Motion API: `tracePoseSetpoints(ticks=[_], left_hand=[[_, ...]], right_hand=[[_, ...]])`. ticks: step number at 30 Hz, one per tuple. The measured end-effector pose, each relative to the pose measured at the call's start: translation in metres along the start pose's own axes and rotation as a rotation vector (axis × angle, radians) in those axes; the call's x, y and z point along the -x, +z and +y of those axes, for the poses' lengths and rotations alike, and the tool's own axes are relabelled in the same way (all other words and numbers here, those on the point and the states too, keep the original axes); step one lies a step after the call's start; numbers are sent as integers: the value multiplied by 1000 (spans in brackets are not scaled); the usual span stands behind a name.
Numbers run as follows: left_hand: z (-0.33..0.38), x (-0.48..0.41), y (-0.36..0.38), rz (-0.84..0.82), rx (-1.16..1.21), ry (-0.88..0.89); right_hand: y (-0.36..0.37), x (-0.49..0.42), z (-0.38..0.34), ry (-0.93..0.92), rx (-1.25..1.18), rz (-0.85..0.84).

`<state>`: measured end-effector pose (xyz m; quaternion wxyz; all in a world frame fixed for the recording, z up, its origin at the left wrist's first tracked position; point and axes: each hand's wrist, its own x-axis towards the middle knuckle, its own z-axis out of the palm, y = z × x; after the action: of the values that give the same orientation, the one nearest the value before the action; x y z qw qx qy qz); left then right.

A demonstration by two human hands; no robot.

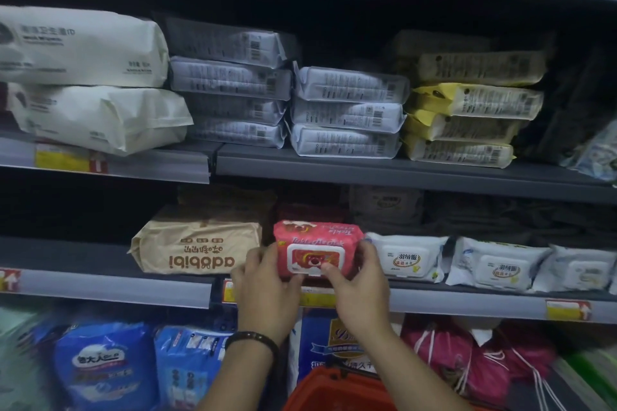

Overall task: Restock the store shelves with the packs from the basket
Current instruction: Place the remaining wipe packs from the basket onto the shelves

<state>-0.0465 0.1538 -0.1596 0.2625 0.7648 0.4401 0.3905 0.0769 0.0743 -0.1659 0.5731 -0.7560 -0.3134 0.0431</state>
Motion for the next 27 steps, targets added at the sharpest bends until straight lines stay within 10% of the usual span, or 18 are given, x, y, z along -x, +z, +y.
tracePoseSetpoints(ticks=[20, 27], left_hand=[[-10, 13, 13, -196, 272, -22], [-14, 11, -18, 41, 292, -100]], right_hand=[[11, -7, 13, 32, 350, 55], [20, 36, -6, 14, 143, 114]])
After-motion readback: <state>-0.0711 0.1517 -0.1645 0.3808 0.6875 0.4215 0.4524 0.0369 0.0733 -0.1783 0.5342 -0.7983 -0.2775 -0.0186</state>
